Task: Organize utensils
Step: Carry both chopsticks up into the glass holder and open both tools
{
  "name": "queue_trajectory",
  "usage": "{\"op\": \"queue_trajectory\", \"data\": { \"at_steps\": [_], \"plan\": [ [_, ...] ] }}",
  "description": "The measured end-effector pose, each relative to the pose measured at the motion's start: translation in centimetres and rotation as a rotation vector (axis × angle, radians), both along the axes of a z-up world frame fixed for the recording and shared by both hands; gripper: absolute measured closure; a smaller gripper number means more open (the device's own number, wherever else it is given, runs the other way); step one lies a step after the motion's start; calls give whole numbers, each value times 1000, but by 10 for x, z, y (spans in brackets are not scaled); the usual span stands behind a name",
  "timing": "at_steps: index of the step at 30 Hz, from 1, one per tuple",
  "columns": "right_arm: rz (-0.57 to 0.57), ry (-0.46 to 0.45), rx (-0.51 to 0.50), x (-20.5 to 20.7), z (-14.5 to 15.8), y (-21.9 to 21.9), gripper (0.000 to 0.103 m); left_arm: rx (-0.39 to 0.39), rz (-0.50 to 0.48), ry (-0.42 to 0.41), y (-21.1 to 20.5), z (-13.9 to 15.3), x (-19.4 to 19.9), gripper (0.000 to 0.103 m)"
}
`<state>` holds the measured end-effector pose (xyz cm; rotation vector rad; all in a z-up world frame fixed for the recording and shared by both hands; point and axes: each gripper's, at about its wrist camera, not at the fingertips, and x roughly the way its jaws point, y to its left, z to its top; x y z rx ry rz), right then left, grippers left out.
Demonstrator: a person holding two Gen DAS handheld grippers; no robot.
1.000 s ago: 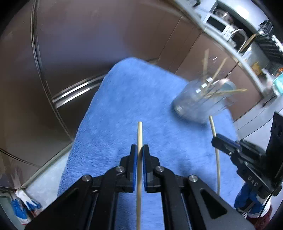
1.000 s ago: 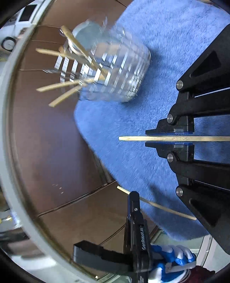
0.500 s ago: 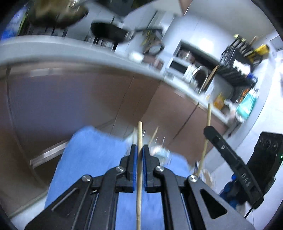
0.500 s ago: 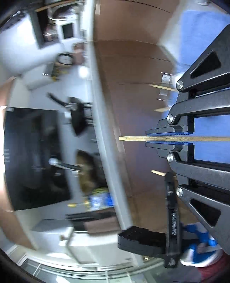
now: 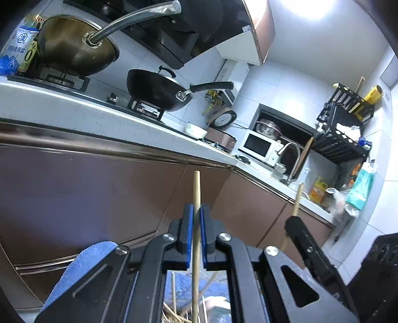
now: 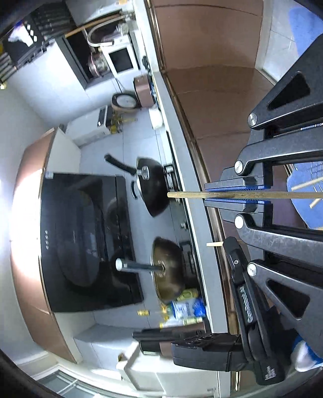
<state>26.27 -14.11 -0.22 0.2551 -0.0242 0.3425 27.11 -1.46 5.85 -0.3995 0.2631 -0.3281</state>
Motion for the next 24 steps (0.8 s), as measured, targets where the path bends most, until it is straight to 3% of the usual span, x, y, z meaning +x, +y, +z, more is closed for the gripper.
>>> {"op": "queue_trajectory", "data": {
  "at_steps": [10,24],
  "plan": [
    [-107,25,29,26,-34,-2,98,33,61,-69,-14,-28,14,98],
    [-153,58,-59,25,-69,5,97,72,114,-92,-26,-60,15,98]
  ]
}}
